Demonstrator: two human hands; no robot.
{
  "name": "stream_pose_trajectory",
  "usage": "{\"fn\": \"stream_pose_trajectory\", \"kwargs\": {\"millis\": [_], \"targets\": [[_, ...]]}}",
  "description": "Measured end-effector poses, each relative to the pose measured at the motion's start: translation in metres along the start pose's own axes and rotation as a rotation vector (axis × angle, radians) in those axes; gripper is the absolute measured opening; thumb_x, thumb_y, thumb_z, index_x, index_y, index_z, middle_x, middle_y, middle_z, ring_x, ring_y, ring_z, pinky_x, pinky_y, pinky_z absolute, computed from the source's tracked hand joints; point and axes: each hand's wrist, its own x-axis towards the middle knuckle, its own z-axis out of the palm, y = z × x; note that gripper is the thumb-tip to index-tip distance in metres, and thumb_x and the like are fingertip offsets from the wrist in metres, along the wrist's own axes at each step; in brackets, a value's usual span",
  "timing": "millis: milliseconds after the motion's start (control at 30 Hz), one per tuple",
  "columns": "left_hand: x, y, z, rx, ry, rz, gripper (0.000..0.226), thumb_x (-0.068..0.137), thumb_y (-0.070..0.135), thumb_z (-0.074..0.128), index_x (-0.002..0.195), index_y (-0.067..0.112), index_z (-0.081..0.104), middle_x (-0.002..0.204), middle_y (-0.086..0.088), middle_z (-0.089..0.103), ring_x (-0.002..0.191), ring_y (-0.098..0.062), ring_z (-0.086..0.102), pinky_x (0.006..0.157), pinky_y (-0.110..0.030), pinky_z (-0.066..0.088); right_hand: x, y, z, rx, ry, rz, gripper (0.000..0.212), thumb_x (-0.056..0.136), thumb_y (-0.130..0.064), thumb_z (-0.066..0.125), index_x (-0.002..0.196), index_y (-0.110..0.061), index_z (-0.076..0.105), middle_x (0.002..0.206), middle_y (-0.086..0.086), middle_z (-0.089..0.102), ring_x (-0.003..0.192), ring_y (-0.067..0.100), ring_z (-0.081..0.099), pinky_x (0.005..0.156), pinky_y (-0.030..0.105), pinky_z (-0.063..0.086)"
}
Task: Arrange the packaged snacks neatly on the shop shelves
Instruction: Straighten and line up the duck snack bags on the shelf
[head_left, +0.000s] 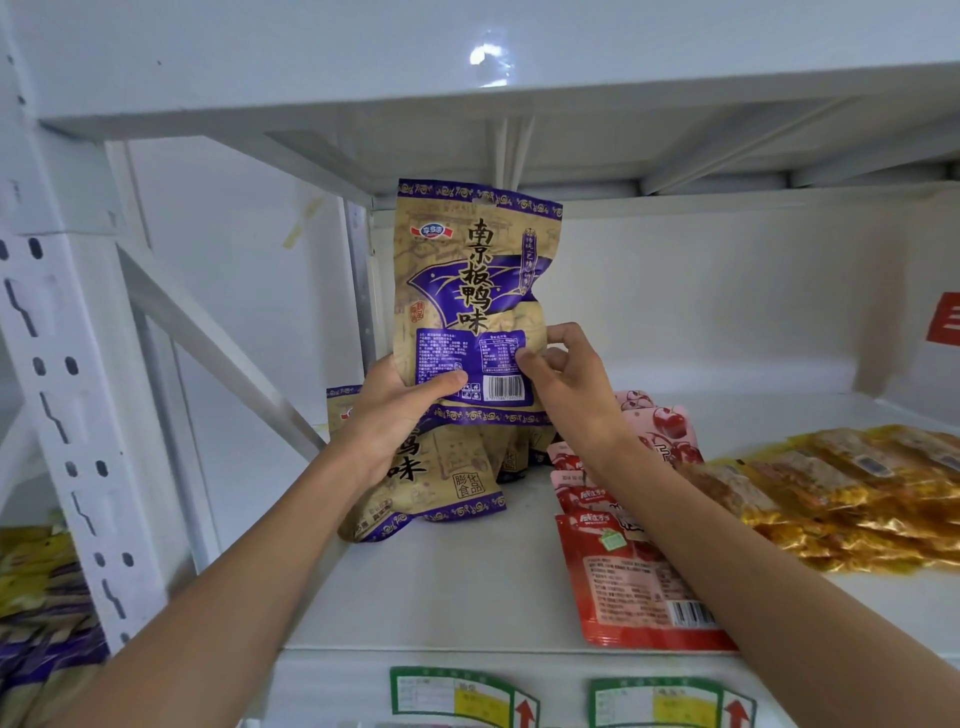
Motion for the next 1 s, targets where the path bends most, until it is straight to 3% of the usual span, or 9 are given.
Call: {"fn": "stream_pose_trajectory", "kwargs": {"millis": [200,667,767,867,933,1000], "targets": [[-0.004,0.003,0.004,-0.021,0.013,0.021,0.05,0.083,0.04,0.082,0.126,0.025,0.063,0.111,0.005,0.079,0.101,-0.016,0.077,0.099,-0.049,0.059,0.001,-0.002,0.0,-0.027,0.009,-0.028,0.036,0.099,-0.044,0.063,0.127,-0.027,0.046,0.125,-0.005,0.067,0.104,0.008,0.07,0.061,0.012,0.056],[-0.008,0.002,0.005,-0.014,0.051,0.077,0.062,0.074,0.05,0.082,0.126,0.023,0.063,0.11,0.005,0.079,0.099,-0.016,0.077,0.092,-0.045,0.062,0.002,0.002,-0.001,-0.078,-0.005,-0.011,0.035,0.1,-0.044,0.062,0.125,-0.026,0.046,0.115,-0.008,0.069,0.095,0.005,0.07,0.058,0.011,0.054],[-0.008,0.001,0.006,0.002,0.078,0.139,0.053,0.078,0.042,0.083,0.124,0.022,0.066,0.108,0.006,0.08,0.097,-0.015,0.078,0.088,-0.04,0.063,0.003,0.004,-0.002,-0.134,0.031,-0.089,0.037,0.099,-0.043,0.063,0.127,-0.027,0.045,0.109,-0.015,0.063,0.102,0.007,0.069,0.066,0.019,0.06],[-0.007,0.0,0.006,0.008,0.081,0.186,0.04,0.084,0.031,0.083,0.12,0.024,0.068,0.107,0.008,0.08,0.097,-0.014,0.077,0.084,-0.035,0.062,0.005,0.011,-0.002,-0.428,0.191,-0.254,0.046,0.099,-0.041,0.068,0.135,-0.022,0.047,0.133,-0.002,0.05,0.123,0.01,0.054,0.077,0.033,0.064],[-0.007,-0.001,0.009,0.042,0.109,0.217,0.035,0.088,0.03,0.081,0.12,0.027,0.068,0.106,0.01,0.08,0.096,-0.01,0.077,0.079,-0.027,0.062,0.004,0.013,0.0,-0.53,0.289,-0.377,0.049,0.098,-0.04,0.07,0.137,-0.021,0.047,0.136,0.001,0.045,0.124,0.009,0.048,0.078,0.036,0.063],[-0.011,0.0,0.013,0.067,0.149,0.25,0.034,0.091,0.031,0.078,0.124,0.023,0.068,0.104,0.011,0.079,0.094,-0.007,0.076,0.073,-0.019,0.06,0.002,0.009,0.002,-0.449,0.257,-0.413,0.05,0.098,-0.041,0.069,0.138,-0.023,0.045,0.131,-0.002,0.05,0.118,0.011,0.055,0.075,0.04,0.064]]}}
